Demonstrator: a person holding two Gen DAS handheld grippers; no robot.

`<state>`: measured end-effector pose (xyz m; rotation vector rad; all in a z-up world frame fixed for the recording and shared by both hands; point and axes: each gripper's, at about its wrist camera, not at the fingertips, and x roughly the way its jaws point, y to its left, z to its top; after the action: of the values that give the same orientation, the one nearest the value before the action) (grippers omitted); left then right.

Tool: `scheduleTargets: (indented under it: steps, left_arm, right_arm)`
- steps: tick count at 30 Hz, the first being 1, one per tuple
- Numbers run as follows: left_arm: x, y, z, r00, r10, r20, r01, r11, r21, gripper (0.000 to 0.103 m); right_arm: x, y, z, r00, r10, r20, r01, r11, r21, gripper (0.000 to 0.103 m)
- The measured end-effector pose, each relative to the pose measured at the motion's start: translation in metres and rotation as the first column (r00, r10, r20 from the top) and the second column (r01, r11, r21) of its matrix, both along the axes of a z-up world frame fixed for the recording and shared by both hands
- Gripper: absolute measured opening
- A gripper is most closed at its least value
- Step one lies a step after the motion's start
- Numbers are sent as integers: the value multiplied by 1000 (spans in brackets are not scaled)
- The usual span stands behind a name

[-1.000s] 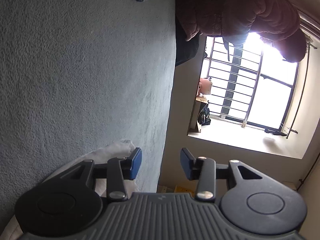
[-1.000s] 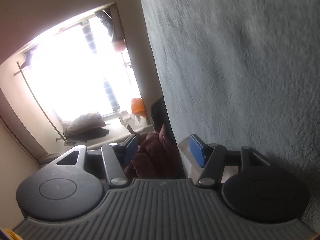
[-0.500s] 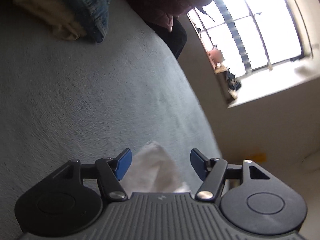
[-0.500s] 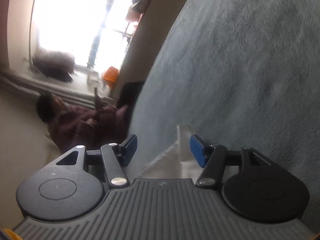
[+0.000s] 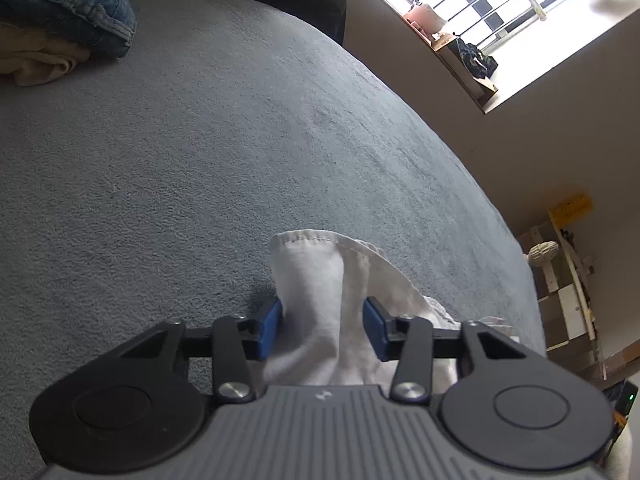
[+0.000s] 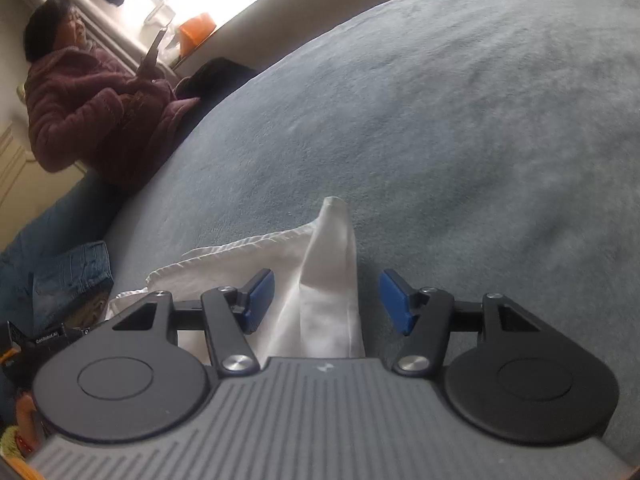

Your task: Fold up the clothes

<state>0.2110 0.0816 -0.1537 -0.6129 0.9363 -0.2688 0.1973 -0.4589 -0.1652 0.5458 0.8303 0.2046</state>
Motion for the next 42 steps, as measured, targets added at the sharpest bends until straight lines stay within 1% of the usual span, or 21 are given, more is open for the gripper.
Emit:
scheduleTargets:
  steps: [2, 3, 4, 5, 6, 9, 13, 18, 21, 24, 27, 28, 30, 32, 33, 35, 37, 38, 39, 40, 42]
  left_arm:
    - [-1, -2, 0, 1000, 2, 3, -2, 1000, 20, 31]
    - [-1, -2, 0, 1000, 5, 4, -6, 1000, 28, 23]
    - [-2, -1, 0, 1000, 11, 7, -12, 999, 34, 18]
    - [-3, 0, 0, 1000, 18, 11, -19, 999, 37, 17]
    - [-5, 1, 1, 1000, 25, 16, -25, 999, 40, 14]
    - [-12, 6, 3, 998, 44, 36, -46, 998, 41, 9]
    - [-19, 13, 4, 996, 70, 63, -71, 997, 15, 9]
    - [-27, 20, 2, 991, 96, 91, -97, 995, 3, 9]
    - [-38, 27, 2, 988, 111, 107, -111, 994, -9, 9]
    - [-30, 15, 3, 990, 102, 101, -102, 995, -7, 9]
    - [-29, 16, 4, 988, 119, 93, -119, 993, -10, 27]
    - [-31, 18, 5, 987, 131, 97, -131, 991, -12, 32]
    - [-37, 24, 12, 983, 146, 114, -145, 989, -9, 36]
    - [-43, 30, 23, 982, 136, 128, -137, 991, 0, 40]
    - [-43, 29, 29, 984, 121, 134, -124, 992, 12, 43]
    - [-55, 32, 41, 988, 74, 132, -83, 995, 61, 48]
    - [-70, 38, 48, 993, 29, 112, -42, 993, 114, 55]
    - [-78, 41, 48, 996, 12, 88, -23, 991, 133, 55]
    - [-87, 44, 47, 998, 1, 64, -10, 990, 140, 58]
    - [-97, 49, 45, 999, -8, 42, 2, 990, 143, 60]
    - [-111, 57, 36, 1000, -14, 16, 11, 990, 142, 63]
  right_arm:
    - [7, 4, -3, 1000, 11, 0, -11, 1000, -12, 57]
    - [9, 5, -6, 1000, 16, -2, -16, 1000, -9, 50]
    - [10, 6, -9, 1000, 20, -3, -20, 1000, -3, 30]
    - [10, 6, -11, 1000, 23, -3, -23, 1000, 6, 18]
    - [9, 6, -13, 1000, 15, 2, -15, 1000, 19, 7]
    - [-4, -1, -11, 997, -54, 58, 50, 997, 63, 2]
    - [-25, -15, -12, 984, -149, 103, 138, 985, 105, 1]
    - [-31, -27, -25, 972, -220, 81, 211, 972, 102, 1]
    - [-33, -33, -29, 959, -268, 90, 259, 960, 103, 1]
    - [-36, -36, -32, 950, -297, 94, 290, 953, 87, 0]
    - [-37, -38, -32, 947, -306, 94, 303, 952, 44, 1]
    - [-38, -38, -31, 943, -318, 97, 316, 948, 32, 3]
    - [-43, -39, -23, 933, -337, 126, 338, 941, 17, 4]
    - [-48, -36, -11, 927, -329, 180, 336, 942, -7, 4]
    - [-50, -33, -4, 932, -301, 203, 312, 950, -24, 4]
    - [-52, -21, 10, 949, -212, 235, 232, 971, -62, 5]
    - [-56, -8, 22, 963, -117, 244, 142, 986, -89, 5]
    - [-59, -3, 26, 967, -83, 241, 107, 990, -88, 7]
    - [-61, 0, 30, 971, -64, 232, 84, 993, -77, 12]
    - [-65, 1, 30, 975, -59, 216, 74, 996, -59, 19]
    - [-72, 1, 28, 982, -63, 178, 66, 998, -13, 24]
